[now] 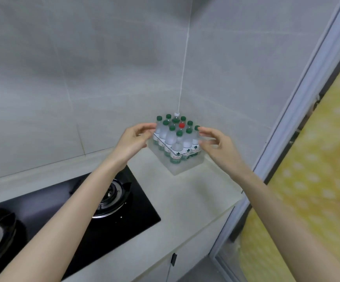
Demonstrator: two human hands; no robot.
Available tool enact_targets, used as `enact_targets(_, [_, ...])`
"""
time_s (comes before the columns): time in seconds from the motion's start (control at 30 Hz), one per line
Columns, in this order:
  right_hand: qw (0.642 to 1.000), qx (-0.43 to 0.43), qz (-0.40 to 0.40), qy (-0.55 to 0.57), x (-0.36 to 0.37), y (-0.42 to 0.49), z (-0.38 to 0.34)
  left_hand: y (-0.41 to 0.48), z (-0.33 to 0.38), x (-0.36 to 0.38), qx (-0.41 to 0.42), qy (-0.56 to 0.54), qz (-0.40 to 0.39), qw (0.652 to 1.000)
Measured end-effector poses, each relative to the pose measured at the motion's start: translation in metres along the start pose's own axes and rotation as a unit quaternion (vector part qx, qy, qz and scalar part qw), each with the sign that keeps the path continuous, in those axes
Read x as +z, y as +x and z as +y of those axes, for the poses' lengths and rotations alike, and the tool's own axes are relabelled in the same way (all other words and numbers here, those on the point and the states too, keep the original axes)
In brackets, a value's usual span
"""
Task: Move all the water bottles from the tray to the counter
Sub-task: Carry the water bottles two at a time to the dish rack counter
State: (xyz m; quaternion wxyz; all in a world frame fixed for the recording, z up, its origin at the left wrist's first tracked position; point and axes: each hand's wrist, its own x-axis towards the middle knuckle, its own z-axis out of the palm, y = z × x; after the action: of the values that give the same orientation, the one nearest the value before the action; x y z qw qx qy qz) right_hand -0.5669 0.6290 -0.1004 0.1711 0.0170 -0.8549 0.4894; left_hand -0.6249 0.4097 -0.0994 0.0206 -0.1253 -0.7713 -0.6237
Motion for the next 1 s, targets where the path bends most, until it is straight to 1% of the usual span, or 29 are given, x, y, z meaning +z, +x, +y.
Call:
enact_targets(0.13, [0.999,-0.013,-0.023,-0.026,-0.007,0.037,0.036,0.038,-0.018,0.027,-0.006,-0.018,0.009,1.000])
enact_targets(0.33, [0.998,-0.016,-0.053,-0.008,-0.002,0.100,0.093,0.102,-0.067,0.064,-0.004,0.007,0.015,1.000])
enact_targets(0.47, [0.994,-0.036,-0.071,-0.081,0.011,0.138,0.139,0.151,-0.110,0.078,0.005,0.054,0.046,0.997])
enact_targets(0.57, [0.985,-0.045,-0.103,-0.129,0.024,0.174,0.178,0.185,-0.148,0.100,-0.029,0.110,0.069,0.991])
enact_targets(0.7, [0.982,-0.029,-0.117,-0.147,0.043,0.214,0.207,0.213,-0.196,0.138,-0.072,0.200,0.030,0.977])
enact_targets(0.83, [0.980,-0.041,-0.130,-0.146,0.065,0.255,0.227,0.230,-0.232,0.168,-0.145,0.215,-0.010,0.966])
enact_targets(0.9, [0.977,-0.056,-0.148,-0.142,0.076,0.271,0.237,0.236,-0.247,0.179,-0.170,0.241,-0.023,0.955])
enact_targets(0.93, [0.976,-0.063,-0.152,-0.144,0.080,0.276,0.242,0.237,-0.251,0.183,-0.171,0.262,-0.029,0.949])
enact_targets(1.0, [0.973,-0.068,-0.177,-0.134,0.089,0.285,0.254,0.236,-0.257,0.192,-0.167,0.278,-0.017,0.946])
